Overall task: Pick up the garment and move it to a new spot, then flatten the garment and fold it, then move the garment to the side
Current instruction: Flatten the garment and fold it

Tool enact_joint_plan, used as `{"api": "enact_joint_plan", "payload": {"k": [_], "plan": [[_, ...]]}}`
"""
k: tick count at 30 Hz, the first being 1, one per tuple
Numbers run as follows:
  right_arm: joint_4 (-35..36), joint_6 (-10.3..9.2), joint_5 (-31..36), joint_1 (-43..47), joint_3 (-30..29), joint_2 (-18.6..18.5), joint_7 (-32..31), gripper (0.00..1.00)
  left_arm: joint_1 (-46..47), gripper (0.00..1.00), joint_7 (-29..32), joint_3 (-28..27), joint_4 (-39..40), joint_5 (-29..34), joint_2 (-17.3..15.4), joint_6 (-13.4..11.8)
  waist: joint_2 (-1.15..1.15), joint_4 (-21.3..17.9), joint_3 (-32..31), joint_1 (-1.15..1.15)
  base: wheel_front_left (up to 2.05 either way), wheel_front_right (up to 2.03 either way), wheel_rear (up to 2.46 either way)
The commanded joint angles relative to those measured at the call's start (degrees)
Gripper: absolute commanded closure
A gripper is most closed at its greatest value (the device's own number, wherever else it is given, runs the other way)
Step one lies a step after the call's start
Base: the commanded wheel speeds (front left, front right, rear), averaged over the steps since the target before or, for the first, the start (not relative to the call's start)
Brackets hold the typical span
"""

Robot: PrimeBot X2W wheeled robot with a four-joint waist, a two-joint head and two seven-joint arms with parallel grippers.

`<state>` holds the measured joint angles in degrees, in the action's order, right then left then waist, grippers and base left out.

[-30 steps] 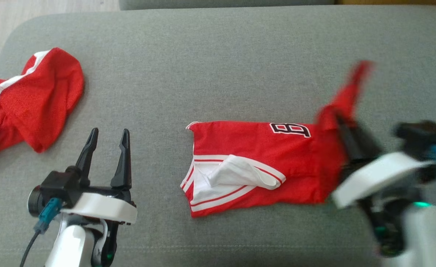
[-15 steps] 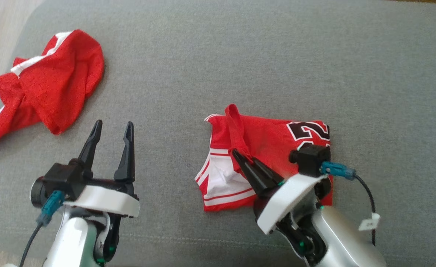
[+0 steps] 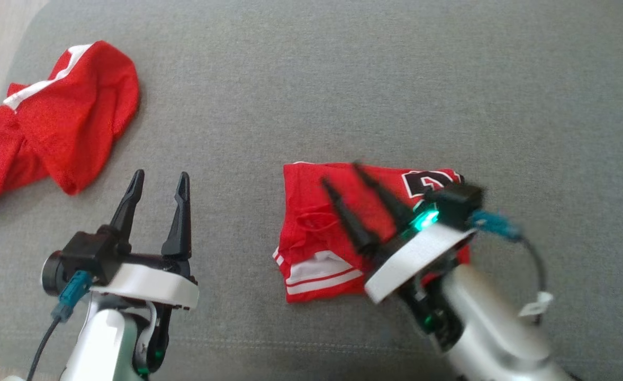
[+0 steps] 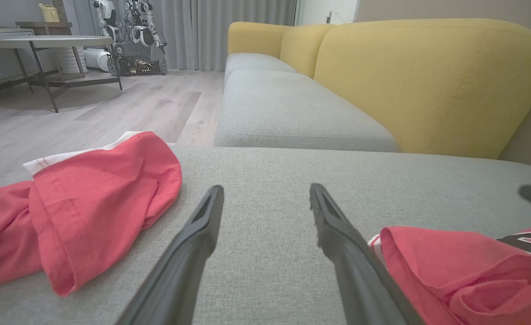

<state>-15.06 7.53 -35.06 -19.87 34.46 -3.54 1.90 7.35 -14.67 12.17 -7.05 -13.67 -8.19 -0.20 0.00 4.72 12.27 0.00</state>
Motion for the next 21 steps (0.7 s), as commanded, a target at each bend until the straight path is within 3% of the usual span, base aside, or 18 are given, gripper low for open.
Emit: {"api": "enact_joint_plan", "payload": {"k": [1, 12, 21], "plan": [[3.0, -0.04, 2.0, -1.4, -1.9, 0.7, 1.3, 0.00, 2.0, 0.00, -0.3, -2.4, 1.8, 0.8, -0.8, -0.3, 0.00, -0.4, -0.3, 0.00, 0.00, 0.00, 0.00], [13.9, -0.04, 18.4, 6.5, -25.6, -0.8, -1.8, 0.00, 0.7, 0.00, -0.3, -3.5, 2.6, 1.2, -2.1, -1.0, 0.00, -2.1, -1.6, 0.00, 0.00, 0.00, 0.00], [22.8, -0.04, 23.7, 14.6, -33.9, -2.5, -6.6, 0.00, -0.3, 0.00, -0.2, -3.6, 3.1, 1.2, -3.1, -1.4, 0.00, -2.4, -2.2, 0.00, 0.00, 0.00, 0.00]]}}
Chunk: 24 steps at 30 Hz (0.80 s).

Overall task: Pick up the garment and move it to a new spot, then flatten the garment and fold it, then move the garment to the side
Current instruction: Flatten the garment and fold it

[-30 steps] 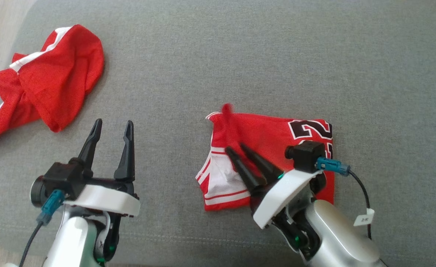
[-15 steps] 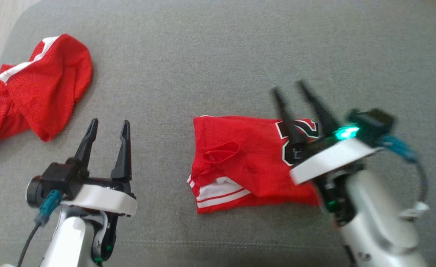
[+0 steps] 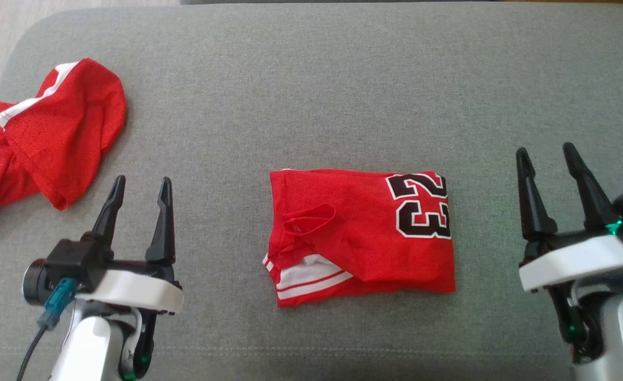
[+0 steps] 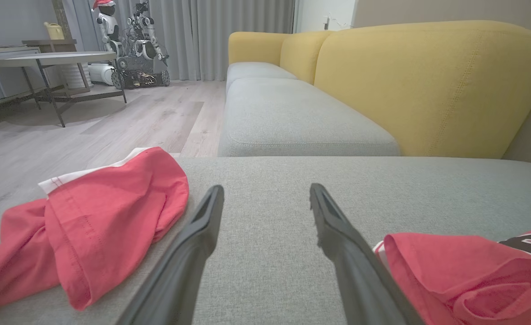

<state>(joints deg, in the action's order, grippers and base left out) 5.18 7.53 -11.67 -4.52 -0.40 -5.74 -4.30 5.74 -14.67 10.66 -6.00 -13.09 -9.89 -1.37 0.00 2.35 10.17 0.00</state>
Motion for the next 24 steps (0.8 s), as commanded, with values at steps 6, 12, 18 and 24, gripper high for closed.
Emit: {"api": "enact_joint_plan", "payload": {"k": [6, 12, 18, 24], "plan": [[5.5, -0.04, 0.9, 1.4, -0.7, 0.5, -1.7, 0.00, 1.0, 0.00, 0.2, -1.9, 2.3, 0.4, -1.6, -0.4, 0.00, 0.0, -0.2, 0.00, 0.00, 0.00, 0.00], [6.2, -0.04, 1.2, 1.9, -1.0, 0.9, -2.1, 0.00, 0.9, 0.00, 0.4, -1.7, 2.4, 0.2, -1.9, -0.6, 0.00, -0.2, -0.4, 0.00, 0.00, 0.00, 0.00], [6.2, -0.04, 1.4, 1.9, -0.9, 1.0, -2.1, 0.00, 0.8, 0.00, 0.6, -1.6, 2.6, 0.0, -2.1, -0.8, 0.00, -0.5, -0.4, 0.00, 0.00, 0.00, 0.00], [6.4, -0.04, 1.6, 1.9, -0.1, 1.1, -2.1, 0.33, 1.0, 0.00, 0.8, -1.3, 2.8, 0.0, -2.3, -1.1, 0.00, -0.5, -0.1, 0.00, 0.00, 0.00, 0.00]]}}
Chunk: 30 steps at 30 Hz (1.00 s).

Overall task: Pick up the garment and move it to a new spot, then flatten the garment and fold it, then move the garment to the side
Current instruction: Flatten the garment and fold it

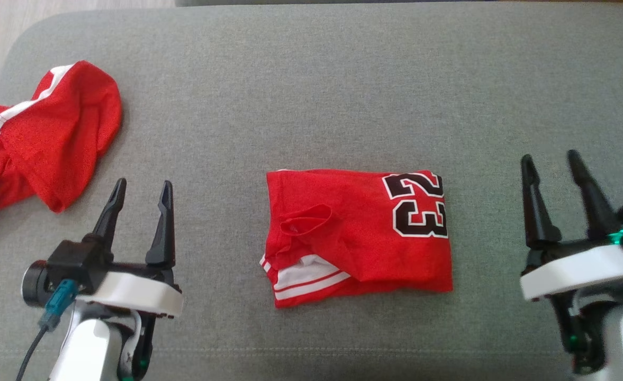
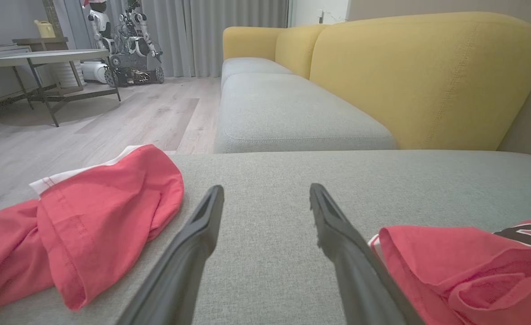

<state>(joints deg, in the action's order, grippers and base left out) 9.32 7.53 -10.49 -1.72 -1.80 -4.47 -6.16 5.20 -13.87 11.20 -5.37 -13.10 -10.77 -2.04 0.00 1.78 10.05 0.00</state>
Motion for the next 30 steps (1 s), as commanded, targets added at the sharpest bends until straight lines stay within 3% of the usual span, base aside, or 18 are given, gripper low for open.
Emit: {"api": "enact_joint_plan", "payload": {"k": [1, 2, 7, 12, 19, 25, 30], "plan": [[2.0, -0.04, 0.3, -1.1, 1.9, -0.1, -0.3, 0.94, 1.7, 0.00, 0.0, -1.8, 2.1, 0.0, -1.4, -0.4, 0.00, 0.0, 0.1, 0.00, 0.00, 0.00, 0.00], [1.5, -0.04, 0.3, -1.5, 2.7, -0.1, -0.3, 1.00, 1.8, 0.00, 0.0, -1.8, 2.1, 0.0, -1.5, -0.5, 0.00, 0.0, 0.3, 0.00, 0.00, 0.00, 0.00], [-4.9, -0.04, -1.4, -4.0, 10.3, 0.3, 0.3, 1.00, 2.8, 0.00, 0.0, -1.3, 2.0, -0.1, -1.6, -0.3, 0.00, 0.7, 1.1, 0.00, 0.00, 0.00, 0.00], [-16.0, -0.04, -5.1, -7.6, 20.9, 1.2, 3.5, 1.00, 3.8, 0.00, -0.1, -1.0, 1.7, -0.3, -1.4, -0.1, 0.00, 1.8, 2.2, 0.00, 0.00, 0.00, 0.00], [-30.5, -0.04, -14.6, -13.9, 31.4, 1.6, 8.3, 1.00, 4.9, 0.00, -0.5, 0.0, 0.8, -0.5, -0.6, 0.2, 0.00, 3.6, 3.4, 0.00, 0.00, 0.00, 0.00], [-34.1, -0.04, -18.1, -18.3, 41.6, 1.6, 10.6, 1.00, 5.0, 0.00, -0.8, -0.8, 0.8, -0.9, -0.7, -0.2, 0.00, 3.5, 4.6, 0.00, 0.00, 0.00, 0.00], [-35.1, -0.04, -18.8, -19.1, 46.7, 1.6, 9.7, 1.00, 5.2, 0.00, -0.9, -1.1, 0.7, -0.8, -0.7, -0.3, 0.00, 3.0, 4.8, 0.00, 0.00, 0.00, 0.00]]}}
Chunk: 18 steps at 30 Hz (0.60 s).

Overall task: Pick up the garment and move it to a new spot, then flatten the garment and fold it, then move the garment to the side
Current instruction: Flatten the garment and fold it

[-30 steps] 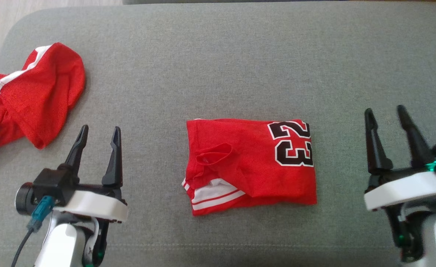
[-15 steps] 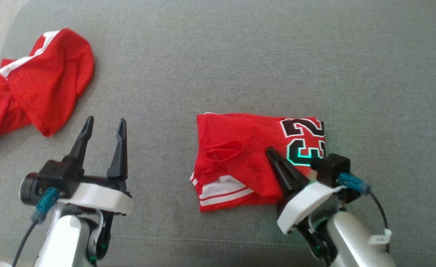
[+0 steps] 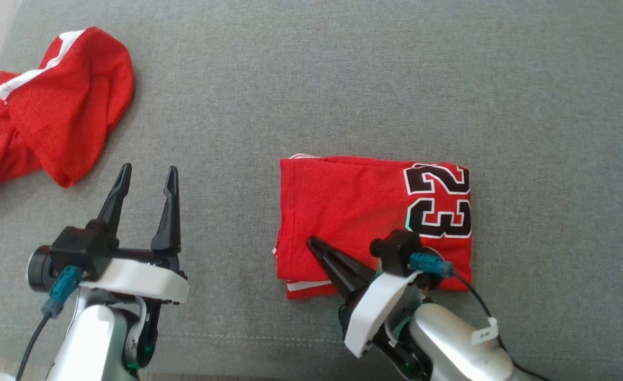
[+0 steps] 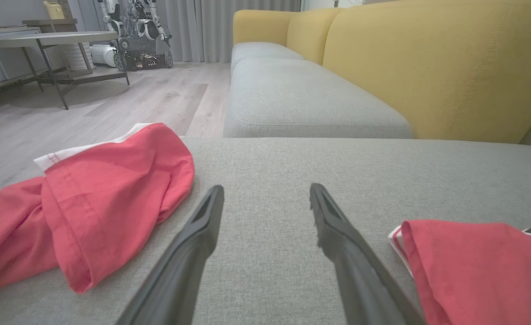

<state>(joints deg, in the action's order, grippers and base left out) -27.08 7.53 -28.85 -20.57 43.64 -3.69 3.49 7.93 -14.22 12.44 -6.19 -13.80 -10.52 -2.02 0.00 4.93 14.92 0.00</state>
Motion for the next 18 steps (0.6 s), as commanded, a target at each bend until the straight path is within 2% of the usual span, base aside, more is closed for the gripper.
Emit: {"api": "enact_joint_plan", "payload": {"k": [1, 5, 7, 9, 10, 11, 12, 13, 14, 18], "plan": [[1.3, -0.04, -0.5, -0.1, 1.6, 0.8, 0.2, 1.00, 2.5, 0.00, -0.6, -2.4, 1.5, -0.1, -1.0, -0.4, 0.00, -0.2, -0.1, 0.00, 0.00, 0.00, 0.00], [2.5, -0.04, -0.1, 0.0, -0.5, 0.7, 2.2, 1.00, 2.2, 0.00, -0.6, -2.6, 1.3, -0.2, -1.0, -0.5, 0.00, -0.9, -0.6, 0.00, 0.00, 0.00, 0.00], [4.2, -0.04, 0.8, 0.0, -3.9, 0.4, 3.8, 1.00, 1.8, 0.00, -0.7, -2.8, 1.2, -0.2, -1.1, -0.7, 0.00, -1.5, -1.3, 0.00, 0.00, 0.00, 0.00], [6.6, -0.04, 2.4, 0.4, -8.8, -0.1, 5.1, 1.00, 1.4, 0.00, -0.7, -3.0, 1.1, -0.2, -1.3, -0.8, 0.00, -2.0, -2.0, 0.00, 0.00, 0.00, 0.00], [9.3, -0.04, 4.9, 1.2, -14.6, -0.6, 5.8, 1.00, 1.0, 0.00, -0.7, -3.3, 1.1, -0.3, -1.5, -0.9, 0.00, -2.5, -2.8, 0.00, 0.00, 0.00, 0.00], [10.8, -0.04, 6.2, 1.8, -17.7, -0.9, 5.8, 1.00, 0.8, 0.00, -0.7, -3.4, 1.1, -0.3, -1.5, -0.9, 0.00, -2.8, -3.2, 0.00, 0.00, 0.00, 0.00], [12.5, -0.04, 7.7, 2.3, -20.9, -1.2, 5.7, 0.70, 0.7, 0.00, -0.7, -3.5, 1.2, -0.3, -1.6, -1.0, 0.00, -3.0, -3.5, 0.00, 0.00, 0.00, 0.00], [14.1, -0.04, 9.2, 3.0, -24.0, -1.4, 5.3, 0.33, 0.5, 0.00, -0.7, -3.6, 1.3, -0.3, -1.7, -1.1, 0.00, -3.2, -3.9, 0.00, 0.00, 0.00, 0.00], [15.7, -0.04, 10.7, 3.9, -26.8, -1.5, 4.7, 0.00, 0.3, 0.00, -0.7, -3.6, 1.5, -0.3, -1.8, -1.2, 0.00, -3.3, -4.3, 0.00, 0.00, 0.00, 0.00], [21.7, -0.04, 14.9, 7.4, -35.1, -1.5, 2.0, 0.00, -0.7, 0.00, -0.7, -3.7, 2.0, -0.3, -2.1, -1.5, 0.00, -3.7, -6.2, 0.00, 0.00, 0.00, 0.00]]}}
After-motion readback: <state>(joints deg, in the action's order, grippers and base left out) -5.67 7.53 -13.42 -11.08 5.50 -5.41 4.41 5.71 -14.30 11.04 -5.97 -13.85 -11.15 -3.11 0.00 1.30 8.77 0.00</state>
